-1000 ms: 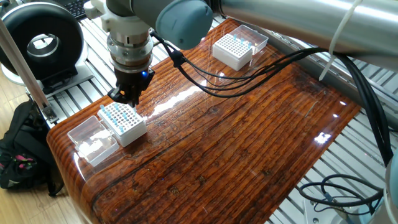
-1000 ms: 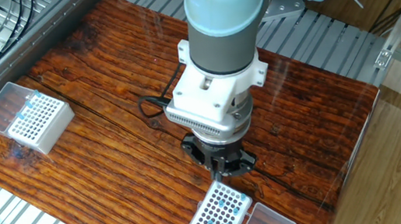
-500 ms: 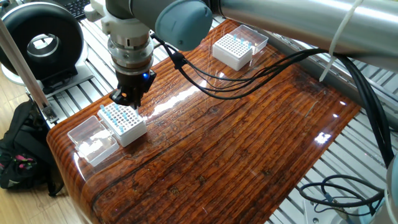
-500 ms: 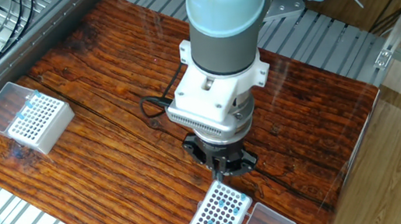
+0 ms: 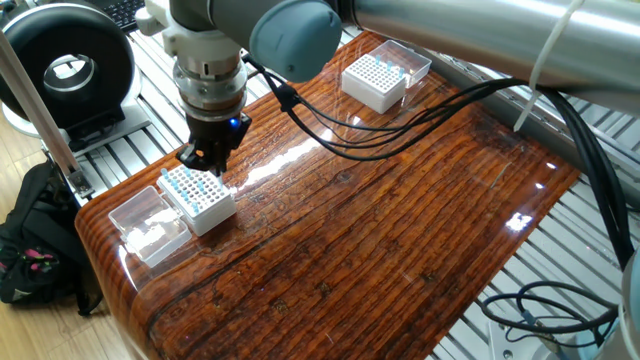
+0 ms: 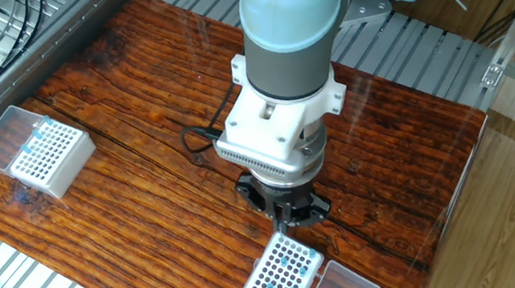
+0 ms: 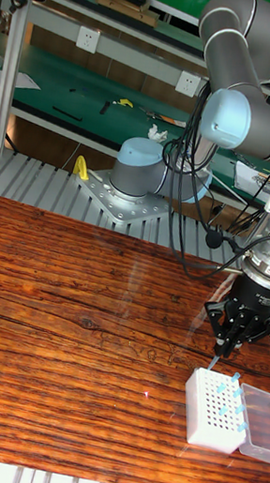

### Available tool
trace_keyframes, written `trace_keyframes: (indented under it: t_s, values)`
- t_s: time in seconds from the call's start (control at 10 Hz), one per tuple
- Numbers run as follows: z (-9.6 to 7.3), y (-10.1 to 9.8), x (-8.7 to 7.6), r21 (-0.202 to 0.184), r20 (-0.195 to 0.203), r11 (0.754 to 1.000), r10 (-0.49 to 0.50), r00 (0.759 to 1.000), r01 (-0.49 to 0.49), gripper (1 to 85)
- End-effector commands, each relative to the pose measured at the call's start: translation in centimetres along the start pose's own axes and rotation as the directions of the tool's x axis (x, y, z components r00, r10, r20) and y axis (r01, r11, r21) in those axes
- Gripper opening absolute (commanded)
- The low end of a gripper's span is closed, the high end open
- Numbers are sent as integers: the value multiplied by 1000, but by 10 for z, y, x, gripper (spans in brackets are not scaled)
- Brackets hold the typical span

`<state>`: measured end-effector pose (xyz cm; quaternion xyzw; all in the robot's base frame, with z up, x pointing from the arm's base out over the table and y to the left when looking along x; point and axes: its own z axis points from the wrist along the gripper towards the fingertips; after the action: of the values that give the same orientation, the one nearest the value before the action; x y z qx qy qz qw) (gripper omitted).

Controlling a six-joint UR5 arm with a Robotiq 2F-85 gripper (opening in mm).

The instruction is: Transfer all medium pipette tips from one holder to another

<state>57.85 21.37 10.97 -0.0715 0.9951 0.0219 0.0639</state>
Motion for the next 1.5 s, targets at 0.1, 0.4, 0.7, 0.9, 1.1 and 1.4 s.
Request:
trace_keyframes:
  t_s: [0.1,0.4,0.7,0.9,1.1,1.4]
  values:
    - [2,-1,4,1,-22,1000,0,1000,0,13]
    - [2,4,1,-22,-14,999,-31,999,30,283]
    - [2,6,0,-30,-9,998,-47,999,46,400]
    - [-2,-11,-5,-4,-19,997,-73,997,73,397]
    - [-5,-50,-17,8,-23,989,-144,989,144,373]
    - [10,-126,-32,21,-10,962,-272,962,272,370]
